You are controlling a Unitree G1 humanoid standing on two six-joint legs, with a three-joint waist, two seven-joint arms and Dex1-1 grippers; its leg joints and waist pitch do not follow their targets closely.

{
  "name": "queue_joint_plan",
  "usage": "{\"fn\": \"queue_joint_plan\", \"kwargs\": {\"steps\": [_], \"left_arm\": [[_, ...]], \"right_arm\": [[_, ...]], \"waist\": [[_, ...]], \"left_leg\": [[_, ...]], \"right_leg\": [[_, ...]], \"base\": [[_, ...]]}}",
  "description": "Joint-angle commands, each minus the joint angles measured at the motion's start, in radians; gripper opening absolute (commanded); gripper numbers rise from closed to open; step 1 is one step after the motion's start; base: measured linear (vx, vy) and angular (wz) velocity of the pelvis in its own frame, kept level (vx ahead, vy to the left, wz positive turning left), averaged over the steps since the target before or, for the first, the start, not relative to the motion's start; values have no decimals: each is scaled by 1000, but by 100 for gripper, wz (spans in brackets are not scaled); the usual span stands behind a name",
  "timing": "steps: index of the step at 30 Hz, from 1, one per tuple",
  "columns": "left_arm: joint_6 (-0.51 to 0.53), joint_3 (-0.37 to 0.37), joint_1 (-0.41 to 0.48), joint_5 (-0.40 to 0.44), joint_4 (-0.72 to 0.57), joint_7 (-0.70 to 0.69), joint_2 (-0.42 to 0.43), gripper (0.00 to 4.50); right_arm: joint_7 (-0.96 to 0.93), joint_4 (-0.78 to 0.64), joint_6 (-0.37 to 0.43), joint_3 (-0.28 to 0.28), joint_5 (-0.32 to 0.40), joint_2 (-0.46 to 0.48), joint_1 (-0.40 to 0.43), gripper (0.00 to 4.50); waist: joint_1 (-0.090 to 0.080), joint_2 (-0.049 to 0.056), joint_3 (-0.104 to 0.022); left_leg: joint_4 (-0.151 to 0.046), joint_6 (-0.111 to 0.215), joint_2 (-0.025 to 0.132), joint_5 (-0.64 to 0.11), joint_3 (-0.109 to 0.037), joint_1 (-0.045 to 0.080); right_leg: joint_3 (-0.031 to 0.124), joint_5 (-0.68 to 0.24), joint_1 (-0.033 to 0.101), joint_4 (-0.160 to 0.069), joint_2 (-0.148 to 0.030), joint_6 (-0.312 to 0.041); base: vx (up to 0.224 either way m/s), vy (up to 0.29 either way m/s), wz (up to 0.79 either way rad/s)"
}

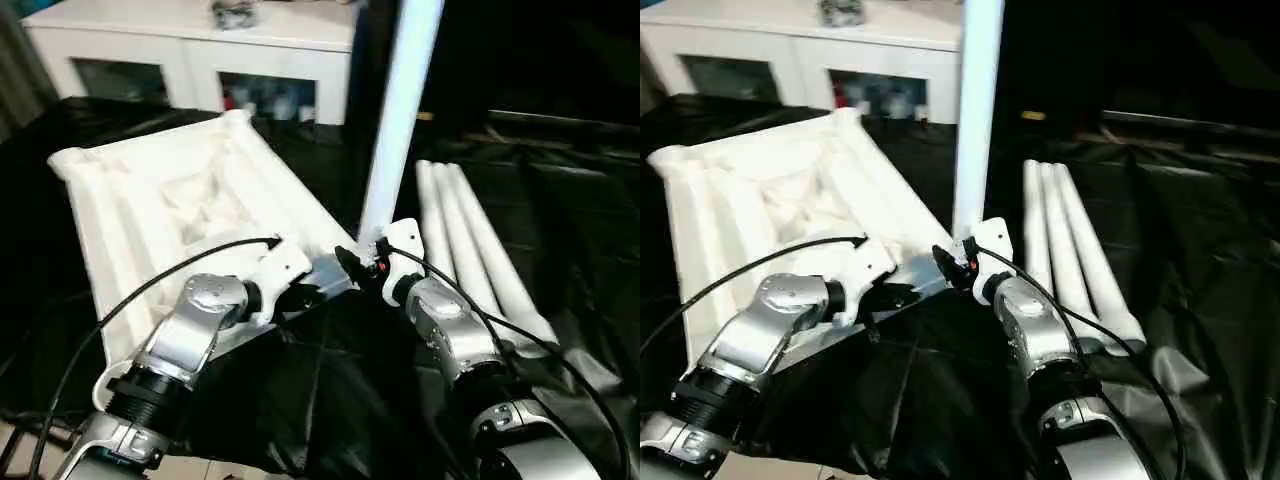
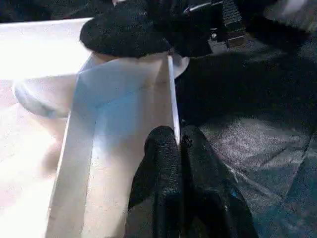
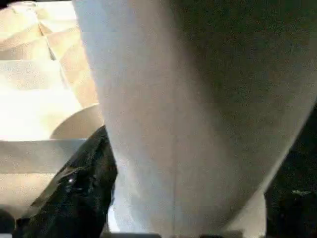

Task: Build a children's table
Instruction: Rotate leg to tighten

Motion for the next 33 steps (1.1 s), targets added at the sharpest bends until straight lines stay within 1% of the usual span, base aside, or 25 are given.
{"fn": "queue_joint_plan", "kwargs": {"steps": [1, 2, 4, 6, 7, 8, 9, 10, 11, 12, 13, 14, 15, 16, 18, 19, 23, 25, 26, 27, 28, 30, 31, 32, 33], "left_arm": [[-85, -69, -19, -33, -1, -106, 0, 0], [-91, -69, -20, -32, 4, -114, 7, 0], [-108, -71, -24, -29, 15, -138, 25, 0], [-137, -67, -27, -38, 26, -188, 51, 0], [-157, -66, -29, -45, 32, -222, 68, 0], [-157, -66, -29, -45, 32, -222, 68, 0], [-155, -61, -30, -61, 30, -254, 82, 0], [-161, -61, -30, -71, 31, -280, 96, 0], [-162, -61, -31, -72, 31, -285, 98, 0], [-172, -63, -32, -76, 37, -310, 113, 0], [-185, -64, -33, -76, 42, -324, 123, 0], [-185, -64, -33, -76, 43, -326, 124, 0], [-189, -65, -34, -76, 46, -335, 131, 0], [-207, -66, -36, -74, 58, -353, 142, 0], [-212, -65, -36, -74, 64, -360, 145, 0], [-230, -68, -43, -74, 83, -381, 157, 0], [-245, -66, -48, -74, 101, -394, 160, 0], [-246, -65, -50, -77, 106, -403, 163, 0], [-247, -66, -51, -79, 109, -406, 165, 0], [-247, -66, -52, -80, 110, -406, 165, 0], [-247, -66, -52, -80, 111, -407, 166, 0], [-239, -58, -50, -88, 112, -401, 160, 0], [-228, -53, -48, -91, 107, -387, 152, 0], [-211, -46, -45, -96, 99, -372, 140, 0], [-204, -44, -44, -98, 96, -364, 134, 0]], "right_arm": [[123, -37, 16, 49, 14, -14, 27, 383], [149, -48, 14, 54, 16, -23, 33, 383], [202, -74, 2, 72, 11, -49, 48, 383], [314, -139, 8, 97, 32, -98, 84, 383], [394, -185, 15, 113, 51, -134, 108, 383], [394, -185, 15, 113, 51, -134, 108, 383], [469, -235, 42, 124, 77, -168, 130, 383], [522, -268, 65, 132, 95, -194, 144, 383], [532, -275, 69, 133, 99, -199, 147, 383], [576, -304, 86, 142, 110, -225, 158, 383], [604, -321, 97, 148, 116, -241, 165, 383], [607, -323, 99, 148, 117, -243, 165, 383], [626, -335, 107, 153, 121, -254, 169, 368], [670, -358, 127, 160, 126, -278, 178, 368], [689, -366, 135, 164, 128, -288, 182, 347], [723, -386, 157, 177, 134, -309, 188, 347], [742, -403, 176, 184, 139, -320, 191, 313], [751, -414, 190, 185, 145, -322, 193, 307], [749, -419, 198, 185, 148, -320, 194, 292], [747, -420, 200, 185, 149, -318, 194, 292], [746, -421, 202, 185, 149, -317, 194, 284], [716, -412, 220, 170, 154, -295, 191, 282], [671, -388, 232, 154, 151, -273, 181, 281], [614, -359, 254, 131, 150, -242, 169, 280], [592, -348, 258, 123, 148, -231, 165, 280]], "waist": [[7, 8, -62], [9, 10, -62], [11, 9, -62], [19, 8, -60], [29, 11, -60], [29, 11, -60], [30, 12, -58], [31, 11, -59], [35, 12, -58], [34, 11, -58], [35, 11, -60], [35, 11, -59], [35, 10, -60], [36, 8, -59], [39, 8, -59], [40, 7, -59], [45, 6, -59], [48, 4, -60], [48, 4, -60], [48, 3, -61], [48, 4, -61], [48, 2, -61], [48, 3, -60], [46, 5, -59], [43, 3, -57]], "left_leg": [[-67, 46, 33, -190, -6, -3], [-66, 57, 33, -188, -4, -1], [-67, 63, 34, -179, -5, -4], [-67, 62, 35, -187, -5, -1], [-68, 66, 37, -200, -3, 5], [-68, 66, 37, -200, -3, 5], [-71, 59, 39, -211, -3, 6], [-72, 57, 40, -208, -4, 5], [-72, 59, 40, -213, -4, 6], [-72, 59, 41, -215, -3, 6], [-72, 60, 39, -204, -4, 2], [-71, 61, 39, -200, -4, 1], [-71, 59, 39, -200, -5, 1], [-71, 59, 38, -201, -5, 0], [-71, 57, 39, -198, -5, 1], [-71, 56, 40, -195, -4, 1], [-70, 53, 39, -188, -4, 1], [-69, 52, 39, -181, -4, 2], [-70, 52, 40, -176, -4, 0], [-70, 51, 40, -173, -4, 0], [-70, 51, 40, -174, -5, 1], [-69, 51, 40, -173, -4, 0], [-70, 48, 40, -171, -5, 0], [-71, 43, 39, -181, -4, 1], [-72, 33, 37, -196, -6, 1]], "right_leg": [[51, -207, 50, -72, -73, -212], [52, -186, 50, -70, -71, -219], [51, -178, 54, -67, -73, -228], [51, -201, 55, -71, -74, -220], [53, -212, 50, -72, -72, -214], [53, -212, 50, -72, -72, -214], [53, -211, 49, -72, -72, -224], [53, -209, 52, -71, -72, -224], [53, -212, 51, -72, -72, -221], [54, -213, 49, -71, -72, -223], [53, -204, 55, -70, -73, -223], [53, -204, 54, -70, -74, -223], [53, -206, 54, -70, -75, -224], [52, -219, 56, -72, -74, -219], [52, -229, 55, -73, -75, -214], [52, -233, 55, -73, -75, -214], [52, -253, 55, -75, -76, -205], [52, -246, 54, -73, -76, -205], [52, -241, 56, -72, -76, -206], [51, -235, 55, -71, -77, -208], [51, -235, 54, -71, -76, -209], [52, -234, 55, -71, -77, -210], [52, -237, 54, -70, -77, -210], [52, -253, 52, -72, -78, -209], [51, -284, 52, -74, -77, -201]], "base": [[0, 0, 0], [0, 0, 0], [0, 0, 0], [0, 0, 0], [0, 0, 0], [0, 0, 0], [0, 0, 0], [0, 0, 0], [0, 0, 0], [0, 0, 0], [0, 0, 0], [0, 0, 0], [0, 0, 0], [0, 0, 0], [0, 0, 0], [0, 0, 0], [0, 0, 0], [0, 0, 0], [0, 0, 0], [0, 0, 0], [0, 0, 0], [0, 0, 0], [0, 0, 0], [0, 0, 0], [0, 0, 0]]}}
